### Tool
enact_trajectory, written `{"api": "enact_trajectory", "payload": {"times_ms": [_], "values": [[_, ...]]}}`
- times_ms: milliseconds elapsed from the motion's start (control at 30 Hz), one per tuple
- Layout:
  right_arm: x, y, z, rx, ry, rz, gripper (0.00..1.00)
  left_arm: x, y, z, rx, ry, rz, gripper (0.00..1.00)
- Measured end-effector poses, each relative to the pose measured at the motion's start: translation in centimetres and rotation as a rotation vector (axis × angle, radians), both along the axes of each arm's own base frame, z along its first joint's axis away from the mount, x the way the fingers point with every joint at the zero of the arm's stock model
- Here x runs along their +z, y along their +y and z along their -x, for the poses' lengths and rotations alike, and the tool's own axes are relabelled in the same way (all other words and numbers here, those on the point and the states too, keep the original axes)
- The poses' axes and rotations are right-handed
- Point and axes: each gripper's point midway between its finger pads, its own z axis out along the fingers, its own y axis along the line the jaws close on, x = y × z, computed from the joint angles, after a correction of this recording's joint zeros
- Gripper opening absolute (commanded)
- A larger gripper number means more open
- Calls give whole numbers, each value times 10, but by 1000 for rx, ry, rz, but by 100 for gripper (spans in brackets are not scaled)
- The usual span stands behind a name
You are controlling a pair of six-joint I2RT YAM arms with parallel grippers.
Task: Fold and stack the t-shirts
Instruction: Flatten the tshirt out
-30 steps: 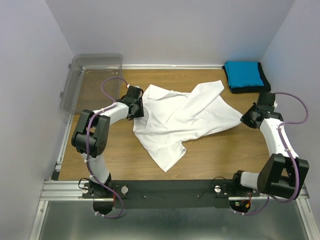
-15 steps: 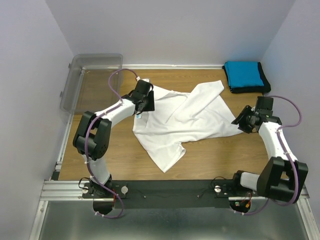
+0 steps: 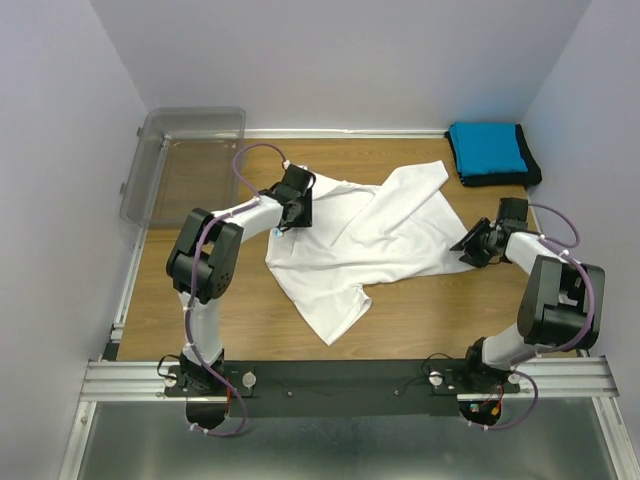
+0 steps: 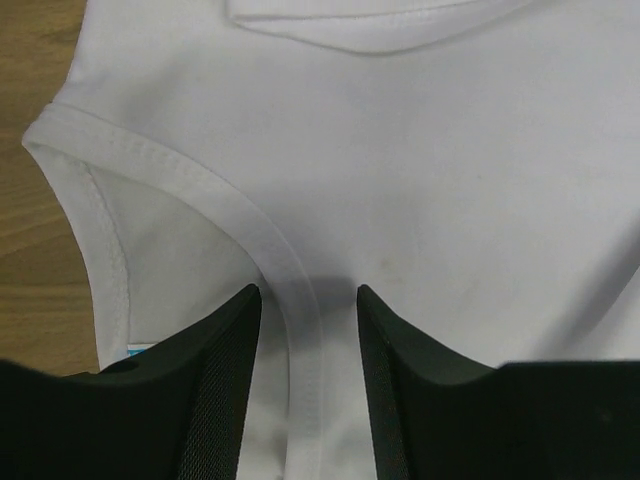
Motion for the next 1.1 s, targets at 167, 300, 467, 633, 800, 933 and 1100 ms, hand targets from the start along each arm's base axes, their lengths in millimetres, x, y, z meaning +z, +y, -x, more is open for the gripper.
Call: {"api": "enact_trajectory", "payload": {"times_ms": [167,300,467,633,800,933,1100], "values": [[-8,0,4,-27,-8,-11,48,-1,0,-8,8,-4,0,51],[-9,4,18,-61,-28,-25,50,-2,9,-15,31,-7,2,51],[-8,13,54,-100,-8,-51,56,-2,26,-25,73,-10,3,50],[-1,23,90,-155,48,-88,61,-1,34,-33,94,-11,3,51],[19,24,104,-184,31,-81,66,0,36,-36,110,-10,9,57],[38,25,102,-130,-12,-62,67,0,37,-36,122,-8,16,63],[70,67,83,143,-122,-51,65,14,30,-26,105,-4,17,66]]}}
